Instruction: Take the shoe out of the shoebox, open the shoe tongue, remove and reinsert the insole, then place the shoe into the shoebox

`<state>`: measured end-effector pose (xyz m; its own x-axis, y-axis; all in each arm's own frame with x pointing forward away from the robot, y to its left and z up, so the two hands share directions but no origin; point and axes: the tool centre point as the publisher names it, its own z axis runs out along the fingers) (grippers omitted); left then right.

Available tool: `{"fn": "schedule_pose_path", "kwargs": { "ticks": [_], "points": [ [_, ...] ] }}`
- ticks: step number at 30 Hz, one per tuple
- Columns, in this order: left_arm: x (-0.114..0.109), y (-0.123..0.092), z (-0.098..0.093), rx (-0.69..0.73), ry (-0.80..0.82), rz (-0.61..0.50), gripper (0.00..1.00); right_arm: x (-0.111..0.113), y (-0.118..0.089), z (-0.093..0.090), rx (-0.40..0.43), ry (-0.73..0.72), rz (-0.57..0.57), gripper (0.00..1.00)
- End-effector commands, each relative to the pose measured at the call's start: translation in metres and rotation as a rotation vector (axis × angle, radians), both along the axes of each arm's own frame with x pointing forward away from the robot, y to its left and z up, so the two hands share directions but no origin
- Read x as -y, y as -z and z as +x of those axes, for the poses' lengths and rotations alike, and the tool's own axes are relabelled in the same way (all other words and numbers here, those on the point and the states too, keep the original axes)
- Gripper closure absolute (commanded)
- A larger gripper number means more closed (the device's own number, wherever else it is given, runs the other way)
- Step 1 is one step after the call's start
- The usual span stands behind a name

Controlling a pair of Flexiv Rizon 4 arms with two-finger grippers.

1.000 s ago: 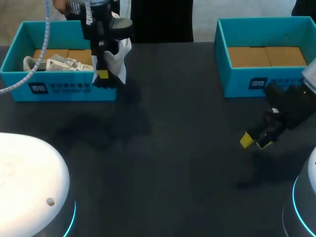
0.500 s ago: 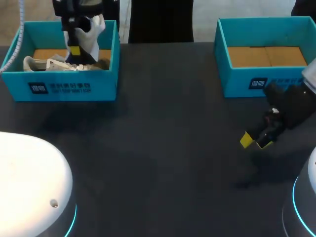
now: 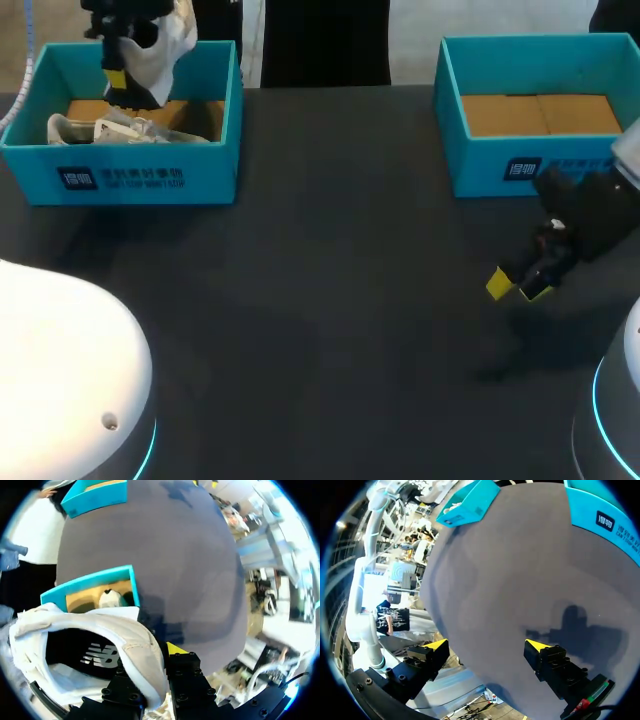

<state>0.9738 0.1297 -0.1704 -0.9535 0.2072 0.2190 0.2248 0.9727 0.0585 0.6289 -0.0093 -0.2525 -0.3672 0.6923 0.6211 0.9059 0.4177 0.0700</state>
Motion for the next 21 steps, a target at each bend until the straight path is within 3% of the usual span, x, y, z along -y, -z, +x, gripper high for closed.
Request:
{"fn": "schedule_pose_path", "kwargs": {
  "ticks": [1, 12, 21],
  "points": [
    [-0.014, 0.002, 0.014, 0.001, 0.084, 0.015, 1.00, -0.001, 0.000, -0.001, 0.000, 0.001, -0.002, 0.00],
    [-0.057, 0.009, 0.049, 0.019, 0.288, 0.017, 1.00, -0.001, 0.000, -0.001, 0.000, 0.001, -0.002, 0.00],
    [-0.091, 0.006, 0.057, 0.076, 0.556, 0.059, 1.00, -0.001, 0.000, -0.001, 0.000, 0.001, -0.002, 0.00]
  ]
}}
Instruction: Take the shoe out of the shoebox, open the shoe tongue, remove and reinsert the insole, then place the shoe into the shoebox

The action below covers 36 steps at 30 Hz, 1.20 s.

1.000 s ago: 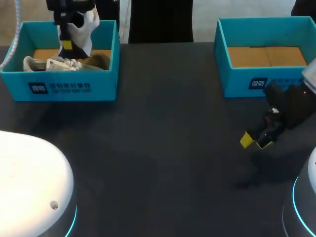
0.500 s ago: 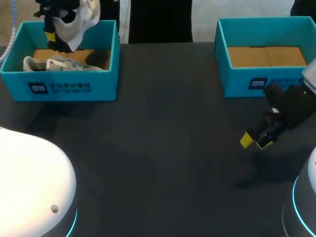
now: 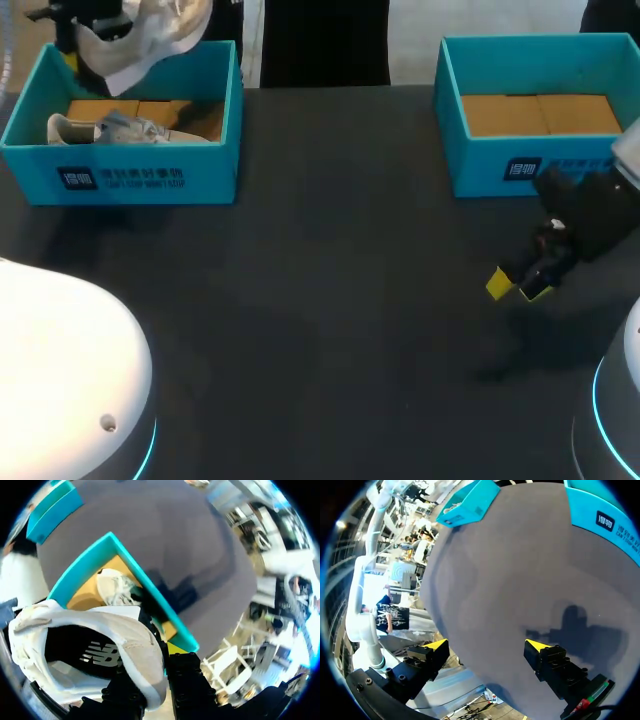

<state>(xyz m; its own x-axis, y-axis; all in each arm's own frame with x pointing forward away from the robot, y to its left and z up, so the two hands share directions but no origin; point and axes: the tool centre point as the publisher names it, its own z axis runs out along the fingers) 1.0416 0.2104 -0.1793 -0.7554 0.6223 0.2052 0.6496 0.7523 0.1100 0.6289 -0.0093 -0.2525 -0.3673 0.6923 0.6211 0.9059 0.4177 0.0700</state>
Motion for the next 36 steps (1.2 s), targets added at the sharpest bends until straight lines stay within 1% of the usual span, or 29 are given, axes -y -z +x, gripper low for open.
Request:
{"fn": "schedule_pose_path", "kwargs": {
  "ticks": [1, 3, 7, 10, 12, 29, 30, 31, 32, 33, 34, 35, 36],
  "points": [
    [-0.013, -0.003, -0.012, 0.047, 0.107, 0.017, 1.00, 0.000, 0.000, -0.001, 0.000, 0.001, -0.002, 0.00],
    [-0.019, -0.003, -0.012, 0.055, 0.167, 0.045, 1.00, 0.000, 0.000, -0.001, 0.000, 0.001, -0.002, 0.00],
    [-0.029, -0.003, -0.008, 0.042, 0.216, 0.047, 1.00, 0.000, 0.000, -0.001, 0.000, 0.001, -0.002, 0.00],
    [-0.039, -0.003, -0.006, 0.034, 0.245, 0.037, 1.00, 0.000, 0.000, -0.001, 0.000, 0.001, -0.002, 0.00],
    [-0.046, -0.005, -0.001, 0.033, 0.219, 0.027, 1.00, 0.000, 0.000, -0.001, 0.000, 0.001, -0.002, 0.00],
    [-0.046, -0.005, -0.001, 0.033, 0.219, 0.027, 1.00, 0.000, 0.000, -0.001, 0.000, 0.001, -0.002, 0.00],
    [-0.050, -0.005, 0.003, 0.039, 0.236, 0.030, 1.00, 0.000, 0.000, -0.001, 0.000, 0.001, -0.002, 0.00],
    [-0.053, -0.005, 0.008, 0.051, 0.287, 0.030, 1.00, 0.000, 0.000, -0.001, 0.000, 0.001, -0.002, 0.00],
    [-0.058, -0.005, 0.014, 0.028, 0.310, 0.010, 1.00, 0.000, 0.000, -0.001, 0.000, 0.001, -0.002, 0.00],
    [-0.062, -0.005, 0.020, 0.037, 0.319, 0.025, 1.00, 0.000, 0.000, -0.001, 0.000, 0.001, -0.002, 0.00],
    [-0.065, -0.004, 0.023, 0.028, 0.385, 0.002, 1.00, 0.000, 0.000, -0.001, 0.000, 0.001, -0.002, 0.00],
    [-0.070, -0.003, 0.029, 0.007, 0.376, -0.007, 1.00, 0.000, 0.000, -0.001, 0.000, 0.001, -0.002, 0.00],
    [-0.073, -0.001, 0.033, 0.018, 0.399, 0.006, 1.00, 0.000, 0.000, -0.001, 0.000, 0.001, -0.002, 0.00]
  ]
}}
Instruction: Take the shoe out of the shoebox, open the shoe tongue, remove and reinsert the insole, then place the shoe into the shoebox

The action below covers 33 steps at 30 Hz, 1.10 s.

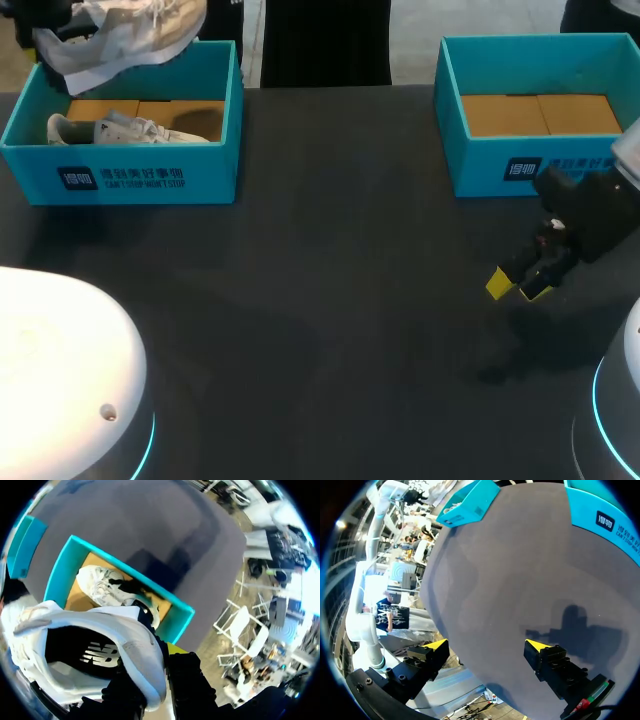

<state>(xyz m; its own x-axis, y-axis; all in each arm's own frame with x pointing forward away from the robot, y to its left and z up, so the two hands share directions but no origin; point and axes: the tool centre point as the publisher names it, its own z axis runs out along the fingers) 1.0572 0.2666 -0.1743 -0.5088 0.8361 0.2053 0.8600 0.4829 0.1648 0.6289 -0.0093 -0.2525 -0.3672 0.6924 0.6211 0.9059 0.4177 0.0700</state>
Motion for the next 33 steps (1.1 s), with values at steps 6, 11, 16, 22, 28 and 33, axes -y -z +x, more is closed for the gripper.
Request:
{"fn": "schedule_pose_path", "kwargs": {
  "ticks": [6, 11, 16, 22, 28, 33],
  "points": [
    [-0.035, 0.010, 0.031, -0.042, 0.176, -0.024, 1.00, -0.001, 0.000, -0.001, 0.000, 0.001, -0.002, 0.00],
    [-0.045, 0.019, 0.043, -0.040, 0.316, -0.029, 1.00, -0.001, 0.000, -0.001, 0.000, 0.001, -0.002, 0.00],
    [-0.051, 0.026, 0.054, -0.002, 0.397, 0.002, 1.00, -0.001, 0.000, -0.001, 0.000, 0.001, -0.002, 0.00],
    [-0.054, 0.035, 0.065, 0.024, 0.431, 0.041, 1.00, -0.001, 0.000, -0.001, 0.000, 0.001, -0.002, 0.00],
    [-0.054, 0.040, 0.065, 0.013, 0.491, 0.032, 1.00, -0.001, 0.000, -0.001, 0.000, 0.001, -0.002, 0.00],
    [-0.051, 0.051, 0.072, 0.001, 0.506, 0.040, 1.00, -0.001, 0.000, -0.001, 0.000, 0.001, -0.002, 0.00]
  ]
}}
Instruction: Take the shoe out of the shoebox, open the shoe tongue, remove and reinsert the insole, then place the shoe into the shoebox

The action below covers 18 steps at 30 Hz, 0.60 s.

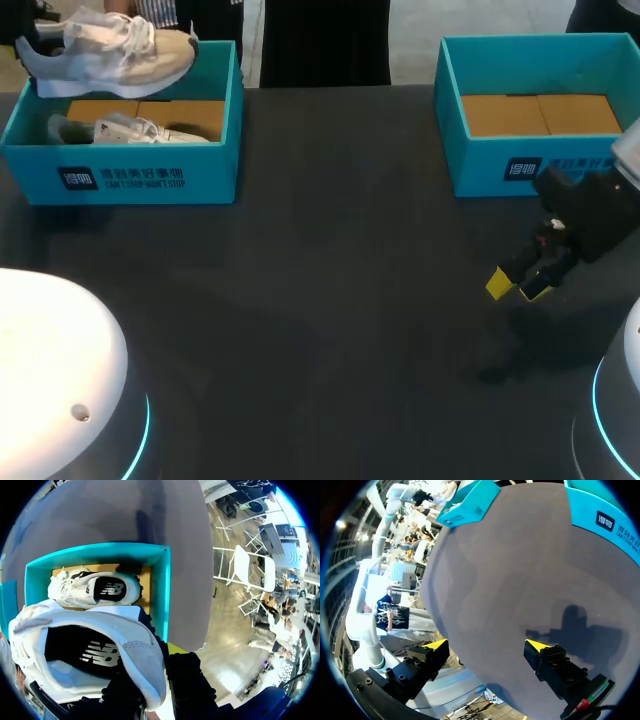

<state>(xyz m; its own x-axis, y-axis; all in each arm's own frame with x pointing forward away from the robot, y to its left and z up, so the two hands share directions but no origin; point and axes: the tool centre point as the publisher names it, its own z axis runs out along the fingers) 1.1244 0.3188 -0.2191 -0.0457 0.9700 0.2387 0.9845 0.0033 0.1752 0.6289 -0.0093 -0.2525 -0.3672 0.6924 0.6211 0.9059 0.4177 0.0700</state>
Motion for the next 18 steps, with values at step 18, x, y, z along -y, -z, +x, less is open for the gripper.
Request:
{"fn": "schedule_pose_path", "kwargs": {
  "ticks": [18],
  "points": [
    [0.002, 0.013, 0.046, -0.005, 0.008, 0.013, 1.00, -0.001, 0.000, -0.001, 0.000, 0.001, -0.002, 0.00]
  ]
}}
